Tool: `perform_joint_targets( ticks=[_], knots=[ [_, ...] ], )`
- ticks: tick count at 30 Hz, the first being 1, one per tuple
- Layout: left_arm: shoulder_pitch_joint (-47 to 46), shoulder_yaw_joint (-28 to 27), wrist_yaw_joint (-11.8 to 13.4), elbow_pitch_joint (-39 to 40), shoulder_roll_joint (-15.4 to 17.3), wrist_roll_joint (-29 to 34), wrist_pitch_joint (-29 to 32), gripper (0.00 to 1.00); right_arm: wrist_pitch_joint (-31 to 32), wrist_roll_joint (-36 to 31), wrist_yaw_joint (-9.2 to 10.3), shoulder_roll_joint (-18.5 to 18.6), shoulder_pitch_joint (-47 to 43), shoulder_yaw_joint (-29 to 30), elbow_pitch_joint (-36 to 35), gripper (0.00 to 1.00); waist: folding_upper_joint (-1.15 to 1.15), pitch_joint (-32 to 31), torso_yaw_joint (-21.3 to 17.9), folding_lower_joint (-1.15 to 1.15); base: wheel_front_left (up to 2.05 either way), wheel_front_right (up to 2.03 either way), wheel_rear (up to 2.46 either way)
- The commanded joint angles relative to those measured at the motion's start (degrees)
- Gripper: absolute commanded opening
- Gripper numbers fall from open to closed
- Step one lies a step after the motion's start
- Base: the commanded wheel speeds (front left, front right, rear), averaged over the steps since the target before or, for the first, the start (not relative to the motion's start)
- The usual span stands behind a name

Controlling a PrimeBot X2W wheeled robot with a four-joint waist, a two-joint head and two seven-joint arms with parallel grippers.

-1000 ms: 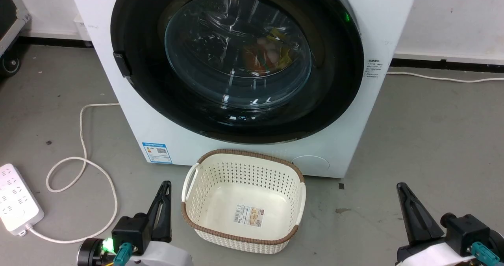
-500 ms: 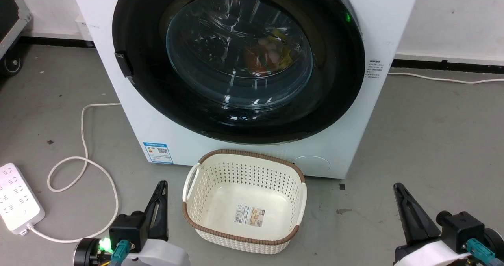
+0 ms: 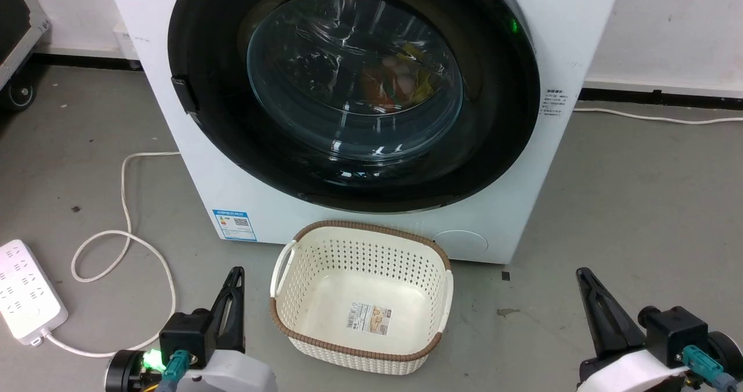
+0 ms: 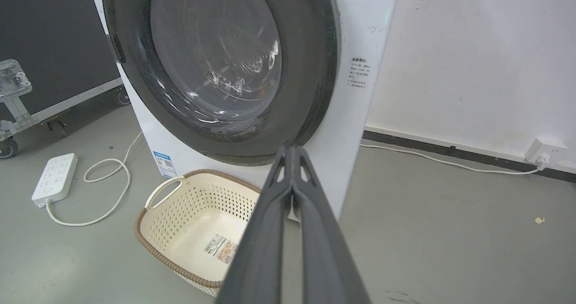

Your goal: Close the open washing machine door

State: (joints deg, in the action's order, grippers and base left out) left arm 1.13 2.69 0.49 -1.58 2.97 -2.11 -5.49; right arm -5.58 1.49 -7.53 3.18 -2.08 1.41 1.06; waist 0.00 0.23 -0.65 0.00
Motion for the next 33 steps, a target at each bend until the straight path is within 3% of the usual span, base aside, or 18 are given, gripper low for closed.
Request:
perform_joint_targets(
  ticks=[1,33],
  knots=[
    [-0.7,-0.3,-0.2,0.3,0.0,0.5,0.4,0.0,0.5,-0.2,0.03,-0.2,0.8,-0.1,-0.5,0.0,0.0,0.0,0.0,0.0,0.0,0.0,0.0],
    [-1.0,-2.1,-0.4,1.2,-0.1,1.7,4.1,0.0,4.2,-1.2,0.04,-0.3,1.8,-1.1,-0.9,0.0,0.0,-0.2,0.5,0.0,0.0,0.0,0.0]
  ],
)
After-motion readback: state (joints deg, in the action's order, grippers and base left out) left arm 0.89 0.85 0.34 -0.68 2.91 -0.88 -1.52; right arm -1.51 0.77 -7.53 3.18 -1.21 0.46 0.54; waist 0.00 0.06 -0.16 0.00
